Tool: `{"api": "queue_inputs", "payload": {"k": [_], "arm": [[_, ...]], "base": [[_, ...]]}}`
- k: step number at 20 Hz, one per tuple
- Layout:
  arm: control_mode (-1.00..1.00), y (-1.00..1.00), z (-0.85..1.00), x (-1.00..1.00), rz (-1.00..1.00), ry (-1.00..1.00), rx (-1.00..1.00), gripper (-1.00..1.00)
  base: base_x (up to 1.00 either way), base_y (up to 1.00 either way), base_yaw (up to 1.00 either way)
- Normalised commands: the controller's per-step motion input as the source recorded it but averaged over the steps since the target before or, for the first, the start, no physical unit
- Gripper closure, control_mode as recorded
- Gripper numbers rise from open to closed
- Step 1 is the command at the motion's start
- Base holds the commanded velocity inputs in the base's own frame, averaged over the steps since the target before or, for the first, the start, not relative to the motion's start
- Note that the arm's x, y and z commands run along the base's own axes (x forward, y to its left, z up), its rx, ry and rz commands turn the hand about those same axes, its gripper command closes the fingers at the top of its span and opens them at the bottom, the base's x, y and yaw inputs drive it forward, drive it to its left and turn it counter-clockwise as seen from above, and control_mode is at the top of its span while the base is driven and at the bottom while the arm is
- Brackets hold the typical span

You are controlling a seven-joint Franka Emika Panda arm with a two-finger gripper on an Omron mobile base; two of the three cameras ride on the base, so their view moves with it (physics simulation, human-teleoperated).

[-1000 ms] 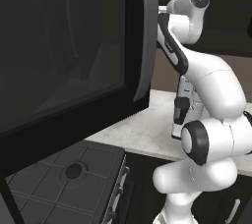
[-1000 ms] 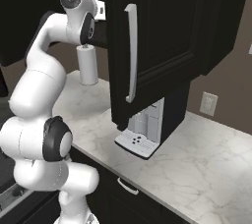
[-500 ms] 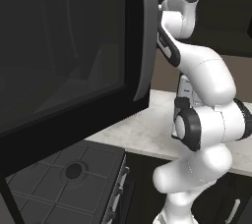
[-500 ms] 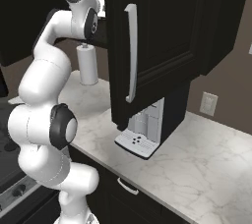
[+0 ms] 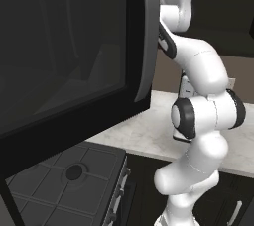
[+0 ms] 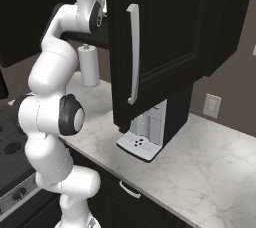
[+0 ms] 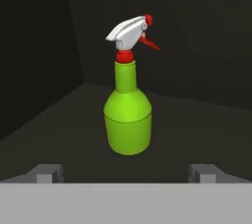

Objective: Move the cutting board and knife to the sink. Then move spray from the cabinet to the counter.

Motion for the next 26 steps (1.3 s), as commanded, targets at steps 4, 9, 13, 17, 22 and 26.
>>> {"api": "queue_inputs", "payload": {"k": [4, 9, 13, 17, 22, 26], "arm": [[-1.00, 0.00, -0.04, 0.25, 0.00, 0.00, 0.00, -1.00], [-1.00, 0.00, -0.11, 0.19, 0.00, 0.00, 0.00, -1.00], [-1.00, 0.00, -0.14, 0.14, 0.00, 0.00, 0.00, -1.00], [-1.00, 0.00, -0.10, 0.15, 0.00, 0.00, 0.00, -1.00], [-1.00, 0.00, -0.03, 0.19, 0.00, 0.00, 0.00, -1.00], [-1.00, 0.00, 0.00, 0.25, 0.00, 0.00, 0.00, -1.00]], "base": [[0.00, 0.00, 0.00], [0.00, 0.00, 0.00], [0.00, 0.00, 0.00], [0.00, 0.00, 0.00], [0.00, 0.00, 0.00], [0.00, 0.00, 0.00]]}}
